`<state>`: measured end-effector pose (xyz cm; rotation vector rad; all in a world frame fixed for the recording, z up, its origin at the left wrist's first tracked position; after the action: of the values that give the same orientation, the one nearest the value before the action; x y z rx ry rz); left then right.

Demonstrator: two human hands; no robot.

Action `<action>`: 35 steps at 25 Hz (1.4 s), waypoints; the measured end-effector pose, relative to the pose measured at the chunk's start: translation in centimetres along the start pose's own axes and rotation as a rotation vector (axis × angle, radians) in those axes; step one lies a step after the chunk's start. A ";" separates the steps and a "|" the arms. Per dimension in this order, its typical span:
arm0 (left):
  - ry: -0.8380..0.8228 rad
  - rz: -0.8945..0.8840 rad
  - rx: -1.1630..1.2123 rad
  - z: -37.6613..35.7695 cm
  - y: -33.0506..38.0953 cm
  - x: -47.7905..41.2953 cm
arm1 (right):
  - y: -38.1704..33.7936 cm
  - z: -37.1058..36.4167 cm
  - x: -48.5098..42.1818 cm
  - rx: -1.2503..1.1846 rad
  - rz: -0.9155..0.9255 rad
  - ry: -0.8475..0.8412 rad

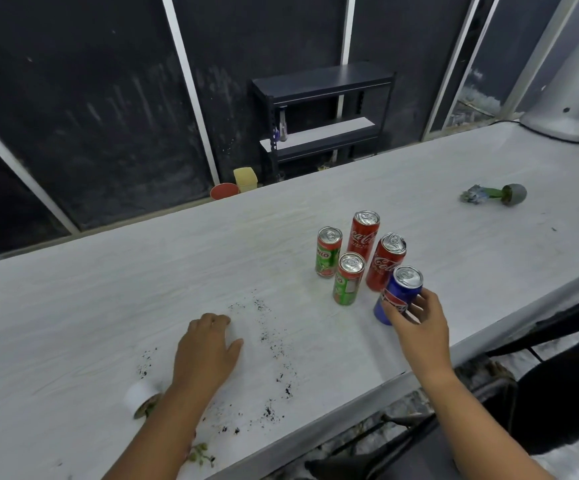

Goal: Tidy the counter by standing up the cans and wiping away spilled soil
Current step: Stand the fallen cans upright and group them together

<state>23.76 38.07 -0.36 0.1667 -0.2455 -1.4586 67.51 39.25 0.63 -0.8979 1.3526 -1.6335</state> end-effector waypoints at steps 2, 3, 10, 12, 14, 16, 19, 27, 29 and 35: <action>-0.013 0.014 0.014 -0.7 -0.8 0.4 | 0.2 -0.1 -0.4 0.013 -0.001 -0.002; -0.012 0.011 0.020 -0.8 -0.7 0.5 | 0.2 -0.2 -0.5 0.023 -0.005 -0.008; -0.064 0.011 -0.078 -1.3 -0.8 0.6 | 2.2 -1.2 0.7 0.119 -0.042 -0.021; -0.061 0.007 -0.095 -1.6 -0.7 0.8 | 3.0 -1.2 1.8 0.162 -0.065 0.009; -0.047 -0.006 -0.109 -1.9 -0.6 0.9 | 3.4 -1.5 3.4 0.238 -0.061 0.028; -0.033 -0.013 -0.107 -2.3 -0.3 1.2 | 3.4 -2.2 5.1 0.329 -0.027 0.022; -0.066 0.012 -0.121 -3.1 -0.1 1.6 | 3.5 -3.3 6.3 0.489 -0.009 -0.005; 0.023 0.010 0.046 2.4 -4.1 0.3 | 2.9 -7.3 9.7 0.821 -0.018 -0.103; 0.089 0.084 0.093 4.5 -8.3 0.3 | 2.2 -10.3 10.9 0.875 0.037 -0.188; 0.116 0.323 0.116 5.7 -23.4 3.0 | -1.1 -20.0 15.3 0.759 0.153 -0.442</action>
<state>0.08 32.75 -0.71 0.2914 -0.2504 -1.1107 43.00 33.56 -1.31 -0.6119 0.4204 -1.5273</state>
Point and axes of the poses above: each hand's wrist, its own x-axis away from the middle knuckle, its own z-axis out of the back of the hand, y = z × x, the point moved 10 cm from there along -x, towards the middle knuckle, and after that the axes turned 2 degrees about -x, right-handed, at the moved point
